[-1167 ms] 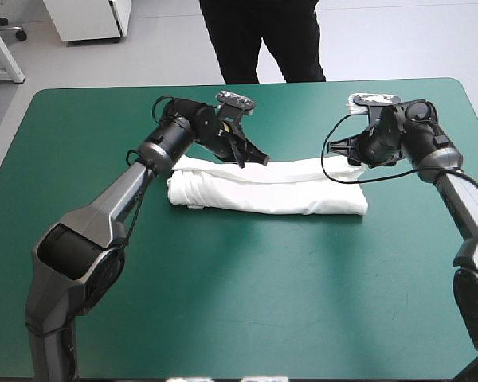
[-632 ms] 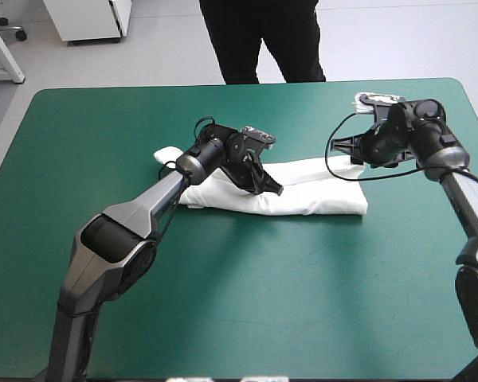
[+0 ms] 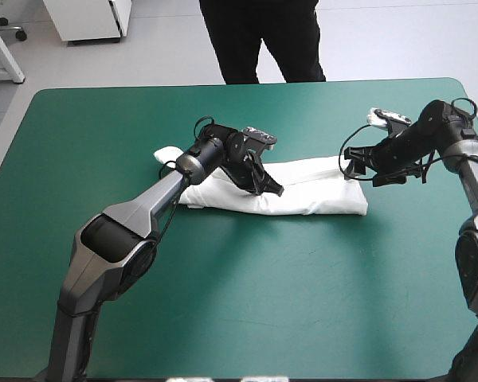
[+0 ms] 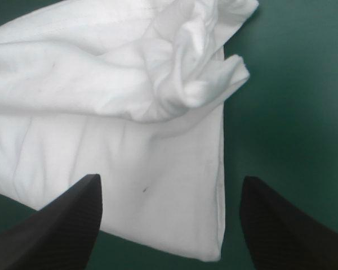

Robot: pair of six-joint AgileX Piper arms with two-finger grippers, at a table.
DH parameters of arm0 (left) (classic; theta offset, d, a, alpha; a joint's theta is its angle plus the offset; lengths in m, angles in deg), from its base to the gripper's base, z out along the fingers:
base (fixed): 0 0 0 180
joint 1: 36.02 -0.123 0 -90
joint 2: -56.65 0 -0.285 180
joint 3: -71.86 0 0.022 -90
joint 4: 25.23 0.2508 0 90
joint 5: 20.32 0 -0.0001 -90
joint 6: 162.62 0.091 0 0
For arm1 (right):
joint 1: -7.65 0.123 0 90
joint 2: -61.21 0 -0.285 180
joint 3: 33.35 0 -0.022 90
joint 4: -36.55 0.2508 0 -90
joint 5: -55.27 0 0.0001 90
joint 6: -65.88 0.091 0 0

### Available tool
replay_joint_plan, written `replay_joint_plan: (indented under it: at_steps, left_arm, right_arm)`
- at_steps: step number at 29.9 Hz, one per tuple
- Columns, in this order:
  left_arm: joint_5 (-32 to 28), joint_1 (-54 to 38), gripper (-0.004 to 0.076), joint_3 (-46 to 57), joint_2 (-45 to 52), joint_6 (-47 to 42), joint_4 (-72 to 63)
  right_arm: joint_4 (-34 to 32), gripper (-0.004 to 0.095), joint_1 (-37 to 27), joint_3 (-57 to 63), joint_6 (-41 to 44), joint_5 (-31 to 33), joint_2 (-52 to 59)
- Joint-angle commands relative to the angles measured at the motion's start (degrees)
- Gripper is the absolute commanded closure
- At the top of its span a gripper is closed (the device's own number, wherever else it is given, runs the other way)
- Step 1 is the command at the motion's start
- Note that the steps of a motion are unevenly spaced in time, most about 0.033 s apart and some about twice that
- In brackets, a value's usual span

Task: Fold the cloth

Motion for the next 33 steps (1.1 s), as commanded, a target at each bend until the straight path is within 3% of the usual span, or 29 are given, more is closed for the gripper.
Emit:
replay_joint_plan:
  at_steps: [1, 20, 24, 28, 33]
  left_arm:
    - [0.32, 0.54, 0.0733, -1.58, 3.51, 0.12, -1.95]
    - [0.36, 0.54, 0.0733, -1.58, 3.51, 0.39, -1.47]
    - [0.48, 0.54, 0.0733, -1.58, 3.51, 0.39, -1.47]
    - [1.02, 0.54, 0.0733, -1.58, 3.51, 0.39, -1.47]
    - [1.29, 0.54, 0.0733, -1.58, 3.51, 0.39, -1.47]
  right_arm:
    - [2.73, 0.0254, -0.41, -1.49, -1.19, -0.63, 0.59]
    - [11.12, 0.0305, 1.7, -1.49, -4.57, 0.24, -8.37]
    - [9.67, 0.047, 3.31, -1.49, -3.01, 0.03, -8.98]
    - [8.09, 0.0883, 3.78, -1.61, -1.33, -0.5, -8.66]
    - [8.32, 0.0922, 3.78, -1.61, -1.55, -1.26, -5.69]
